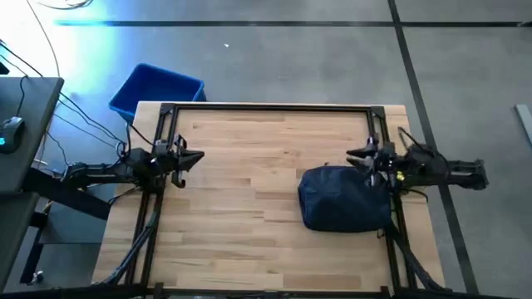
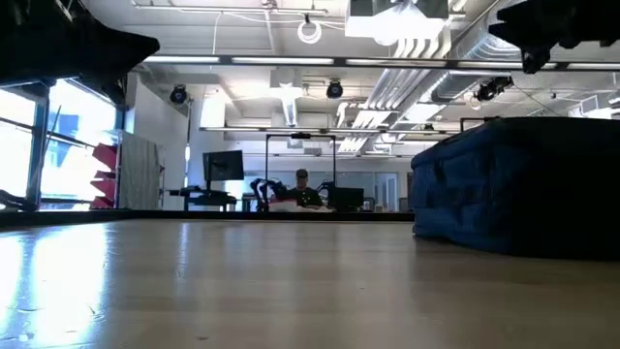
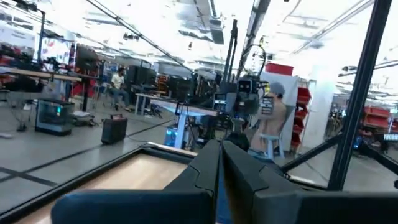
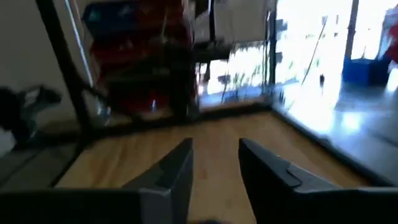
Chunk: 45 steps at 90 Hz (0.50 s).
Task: Unpack backpack
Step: Open the backpack
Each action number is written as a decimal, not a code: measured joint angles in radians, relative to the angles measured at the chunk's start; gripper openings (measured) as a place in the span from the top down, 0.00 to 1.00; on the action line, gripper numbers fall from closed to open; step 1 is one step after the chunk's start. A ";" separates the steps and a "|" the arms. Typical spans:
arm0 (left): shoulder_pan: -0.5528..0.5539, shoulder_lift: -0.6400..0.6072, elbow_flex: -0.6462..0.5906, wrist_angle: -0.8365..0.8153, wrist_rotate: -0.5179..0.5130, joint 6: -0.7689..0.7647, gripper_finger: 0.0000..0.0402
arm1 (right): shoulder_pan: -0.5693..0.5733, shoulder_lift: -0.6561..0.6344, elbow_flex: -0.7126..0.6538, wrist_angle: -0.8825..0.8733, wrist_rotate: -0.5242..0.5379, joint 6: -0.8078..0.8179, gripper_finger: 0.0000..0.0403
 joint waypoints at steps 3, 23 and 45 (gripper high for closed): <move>0.000 0.000 0.000 -0.006 0.000 -0.011 1.00 | 0.009 0.051 0.040 -0.075 -0.001 0.011 0.64; 0.000 0.008 0.000 -0.036 0.001 -0.053 1.00 | 0.099 0.445 0.199 -0.314 -0.047 0.050 0.44; 0.000 0.011 0.000 -0.036 0.000 -0.113 1.00 | 0.279 0.838 0.416 -0.413 -0.165 0.034 0.36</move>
